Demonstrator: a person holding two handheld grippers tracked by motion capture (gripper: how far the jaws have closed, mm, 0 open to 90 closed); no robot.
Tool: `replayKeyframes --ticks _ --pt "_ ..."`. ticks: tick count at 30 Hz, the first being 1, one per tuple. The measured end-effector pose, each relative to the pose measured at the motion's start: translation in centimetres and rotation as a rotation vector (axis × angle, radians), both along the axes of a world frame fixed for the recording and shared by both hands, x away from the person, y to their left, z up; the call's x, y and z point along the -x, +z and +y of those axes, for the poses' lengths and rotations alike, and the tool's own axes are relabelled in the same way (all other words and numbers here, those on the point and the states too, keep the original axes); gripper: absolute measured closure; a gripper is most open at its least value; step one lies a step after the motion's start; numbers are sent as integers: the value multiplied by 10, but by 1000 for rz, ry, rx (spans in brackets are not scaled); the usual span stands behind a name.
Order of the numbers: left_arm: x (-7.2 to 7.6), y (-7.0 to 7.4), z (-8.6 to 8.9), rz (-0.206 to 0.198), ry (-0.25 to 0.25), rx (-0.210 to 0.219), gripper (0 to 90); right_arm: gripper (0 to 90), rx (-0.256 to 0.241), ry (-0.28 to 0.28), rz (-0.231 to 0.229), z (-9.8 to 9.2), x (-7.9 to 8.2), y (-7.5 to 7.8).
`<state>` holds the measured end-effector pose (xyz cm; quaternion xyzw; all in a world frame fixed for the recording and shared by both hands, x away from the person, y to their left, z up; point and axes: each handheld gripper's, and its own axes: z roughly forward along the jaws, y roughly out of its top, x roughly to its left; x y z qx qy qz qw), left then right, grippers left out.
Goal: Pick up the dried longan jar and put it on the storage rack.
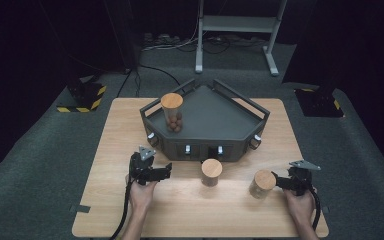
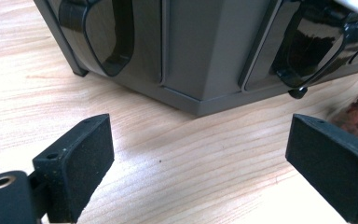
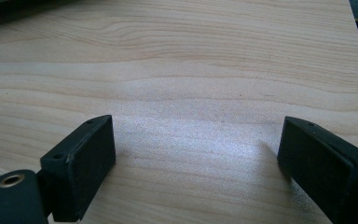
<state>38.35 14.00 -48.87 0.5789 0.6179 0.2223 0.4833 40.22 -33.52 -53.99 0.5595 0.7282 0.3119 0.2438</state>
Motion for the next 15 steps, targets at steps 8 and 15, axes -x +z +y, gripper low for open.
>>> replayKeyframes --ticks 8,15 --pt "2 -6 2 6 8 -3 76 110 0 0 0 0 0 0" --pt "1 -14 2 16 21 -7 76 110 0 0 0 0 0 0"
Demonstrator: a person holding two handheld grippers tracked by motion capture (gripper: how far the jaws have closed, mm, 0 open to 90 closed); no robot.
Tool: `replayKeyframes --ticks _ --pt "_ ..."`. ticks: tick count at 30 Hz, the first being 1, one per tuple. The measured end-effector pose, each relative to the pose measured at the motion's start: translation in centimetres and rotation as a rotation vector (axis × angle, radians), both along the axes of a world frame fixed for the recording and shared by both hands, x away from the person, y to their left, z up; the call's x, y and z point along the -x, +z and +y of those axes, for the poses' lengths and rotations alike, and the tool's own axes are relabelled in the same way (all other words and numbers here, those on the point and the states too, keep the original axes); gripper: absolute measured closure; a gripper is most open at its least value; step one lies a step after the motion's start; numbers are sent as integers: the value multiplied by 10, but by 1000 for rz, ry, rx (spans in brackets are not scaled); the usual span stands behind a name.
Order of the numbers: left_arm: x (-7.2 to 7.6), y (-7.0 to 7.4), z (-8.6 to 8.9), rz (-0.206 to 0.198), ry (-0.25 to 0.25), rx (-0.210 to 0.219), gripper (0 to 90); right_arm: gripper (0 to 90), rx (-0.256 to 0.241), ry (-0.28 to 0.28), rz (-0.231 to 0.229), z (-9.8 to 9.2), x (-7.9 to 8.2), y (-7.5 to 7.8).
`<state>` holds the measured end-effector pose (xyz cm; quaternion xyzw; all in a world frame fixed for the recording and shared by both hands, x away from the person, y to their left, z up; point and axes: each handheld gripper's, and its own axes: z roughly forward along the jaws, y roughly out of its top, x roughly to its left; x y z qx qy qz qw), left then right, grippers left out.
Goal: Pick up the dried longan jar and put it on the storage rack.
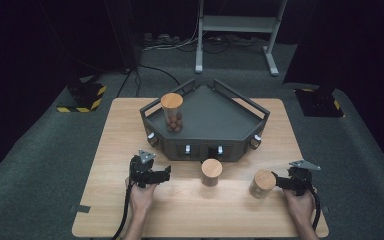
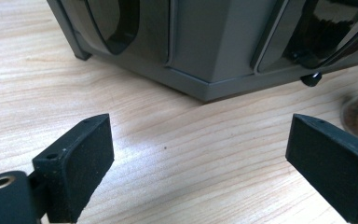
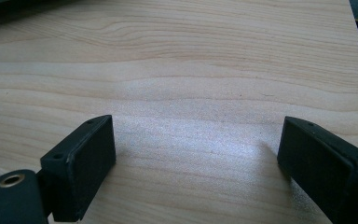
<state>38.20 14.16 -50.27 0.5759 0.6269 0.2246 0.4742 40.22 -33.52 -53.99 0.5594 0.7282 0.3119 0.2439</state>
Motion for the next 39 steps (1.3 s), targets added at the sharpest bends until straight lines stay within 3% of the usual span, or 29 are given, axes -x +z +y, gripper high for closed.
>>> replayKeyframes --ticks 6,23,29,39 --pt "-1 -6 0 13 6 4 75 110 0 0 0 0 0 0" --pt "-4 -33 -6 37 37 -40 67 110 0 0 0 0 0 0" --pt "-4 -38 -5 35 59 -31 61 110 0 0 0 0 0 0" --pt "-6 -44 -5 49 63 -62 58 110 0 0 0 0 0 0"
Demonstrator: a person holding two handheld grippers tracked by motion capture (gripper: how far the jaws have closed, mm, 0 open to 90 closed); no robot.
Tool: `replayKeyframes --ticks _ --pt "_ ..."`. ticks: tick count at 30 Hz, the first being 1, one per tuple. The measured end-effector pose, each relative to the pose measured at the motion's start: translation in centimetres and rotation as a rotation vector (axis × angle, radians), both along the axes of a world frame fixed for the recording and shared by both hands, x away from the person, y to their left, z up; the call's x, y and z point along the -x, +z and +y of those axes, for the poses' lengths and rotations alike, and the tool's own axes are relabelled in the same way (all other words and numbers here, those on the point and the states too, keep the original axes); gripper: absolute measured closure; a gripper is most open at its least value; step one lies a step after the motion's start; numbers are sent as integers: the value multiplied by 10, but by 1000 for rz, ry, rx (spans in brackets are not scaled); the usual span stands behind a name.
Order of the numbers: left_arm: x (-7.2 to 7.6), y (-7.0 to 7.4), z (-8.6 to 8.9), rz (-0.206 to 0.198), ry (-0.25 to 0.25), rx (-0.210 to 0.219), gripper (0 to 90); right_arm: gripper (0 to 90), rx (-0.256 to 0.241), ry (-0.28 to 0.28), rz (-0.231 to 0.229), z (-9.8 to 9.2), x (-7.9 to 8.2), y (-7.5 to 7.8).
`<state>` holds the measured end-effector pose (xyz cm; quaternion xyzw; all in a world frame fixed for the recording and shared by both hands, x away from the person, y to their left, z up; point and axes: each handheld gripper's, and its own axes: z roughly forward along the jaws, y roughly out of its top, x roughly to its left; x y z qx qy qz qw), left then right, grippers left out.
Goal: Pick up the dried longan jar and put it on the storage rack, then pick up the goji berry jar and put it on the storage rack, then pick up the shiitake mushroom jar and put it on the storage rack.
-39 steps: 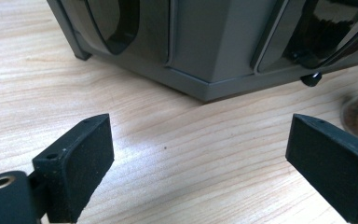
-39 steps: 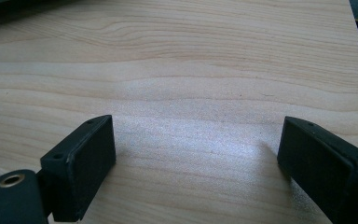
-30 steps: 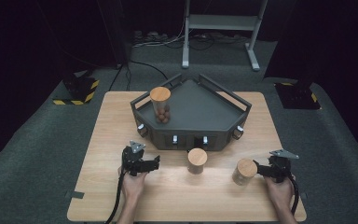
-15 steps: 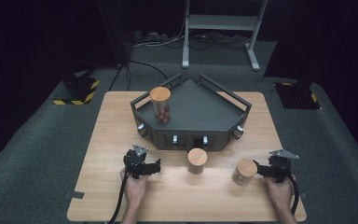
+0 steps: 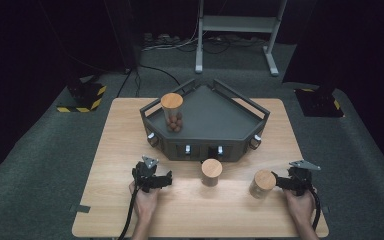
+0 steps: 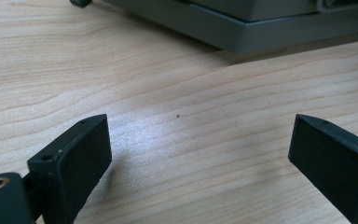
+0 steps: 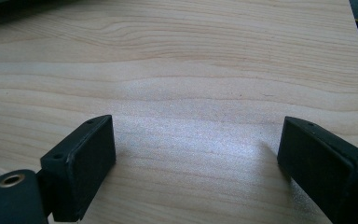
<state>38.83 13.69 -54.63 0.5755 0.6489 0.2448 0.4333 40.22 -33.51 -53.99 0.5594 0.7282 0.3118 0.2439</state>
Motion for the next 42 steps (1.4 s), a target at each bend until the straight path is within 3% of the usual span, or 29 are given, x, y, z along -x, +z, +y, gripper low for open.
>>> replayKeyframes --ticks 5,13,18,35,42 --pt "-1 -2 -2 3 -1 3 57 110 -1 -1 1 0 0 0" --pt "0 -5 -3 9 -7 -27 55 110 -1 -2 1 0 0 0" --pt "1 -6 -4 -9 -5 -25 57 110 -1 -2 1 0 0 0" --pt "0 -7 -4 -5 -16 -29 43 33 4 -18 19 2 0 -1" --pt "0 -7 -4 -5 -16 -29 42 60 -7 -17 20 -1 2 5"
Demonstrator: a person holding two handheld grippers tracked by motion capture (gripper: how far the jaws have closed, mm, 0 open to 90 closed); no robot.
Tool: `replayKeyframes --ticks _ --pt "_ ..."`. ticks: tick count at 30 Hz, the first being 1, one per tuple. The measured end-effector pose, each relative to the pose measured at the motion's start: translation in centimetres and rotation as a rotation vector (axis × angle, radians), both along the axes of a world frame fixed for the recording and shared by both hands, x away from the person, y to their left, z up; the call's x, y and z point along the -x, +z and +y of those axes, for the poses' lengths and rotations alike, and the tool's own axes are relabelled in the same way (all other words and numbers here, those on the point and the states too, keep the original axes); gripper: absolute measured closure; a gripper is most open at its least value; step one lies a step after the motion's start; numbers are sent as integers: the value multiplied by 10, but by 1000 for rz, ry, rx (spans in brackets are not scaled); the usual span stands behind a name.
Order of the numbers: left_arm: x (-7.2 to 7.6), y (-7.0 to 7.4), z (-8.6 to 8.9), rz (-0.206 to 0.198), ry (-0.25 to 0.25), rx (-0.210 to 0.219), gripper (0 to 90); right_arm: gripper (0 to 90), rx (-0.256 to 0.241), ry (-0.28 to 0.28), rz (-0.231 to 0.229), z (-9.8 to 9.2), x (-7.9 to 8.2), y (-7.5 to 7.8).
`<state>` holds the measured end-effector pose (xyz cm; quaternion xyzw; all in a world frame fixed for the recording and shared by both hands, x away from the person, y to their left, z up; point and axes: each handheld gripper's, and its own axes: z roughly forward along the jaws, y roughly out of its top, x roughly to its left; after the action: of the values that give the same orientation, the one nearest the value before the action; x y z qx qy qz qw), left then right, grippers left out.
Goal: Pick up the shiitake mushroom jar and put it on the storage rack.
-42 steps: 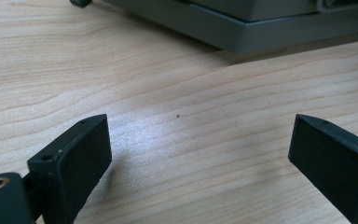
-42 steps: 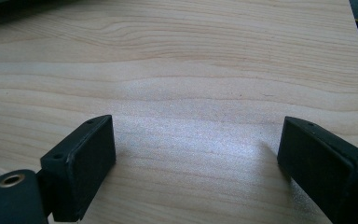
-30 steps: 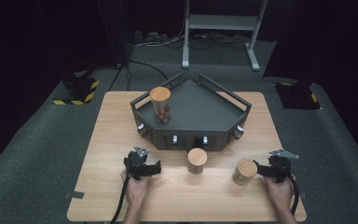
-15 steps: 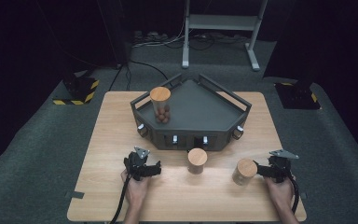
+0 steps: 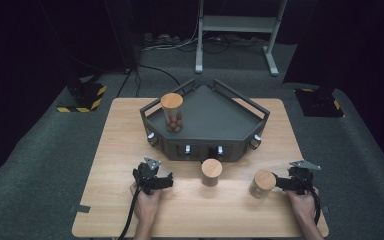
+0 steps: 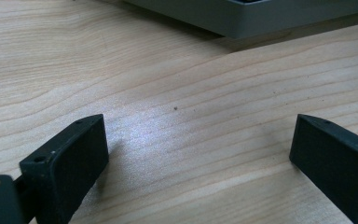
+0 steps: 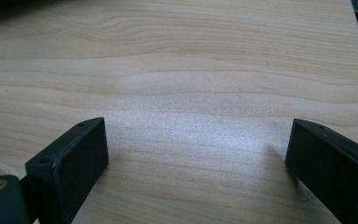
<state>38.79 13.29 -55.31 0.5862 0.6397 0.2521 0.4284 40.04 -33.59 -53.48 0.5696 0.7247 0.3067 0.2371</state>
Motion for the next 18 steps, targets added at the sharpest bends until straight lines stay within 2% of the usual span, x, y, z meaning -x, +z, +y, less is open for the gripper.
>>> replayKeyframes --ticks 5,9,12,18 --pt "0 0 0 0 0 0 42 73 -54 3 -44 -5 3 18" --pt "0 0 0 -1 1 1 41 83 -76 20 -89 -6 6 36" --pt "0 0 0 1 0 -1 41 97 -101 50 -132 -4 9 50" --pt "0 0 0 2 0 -2 41 99 -150 118 -153 8 13 67"
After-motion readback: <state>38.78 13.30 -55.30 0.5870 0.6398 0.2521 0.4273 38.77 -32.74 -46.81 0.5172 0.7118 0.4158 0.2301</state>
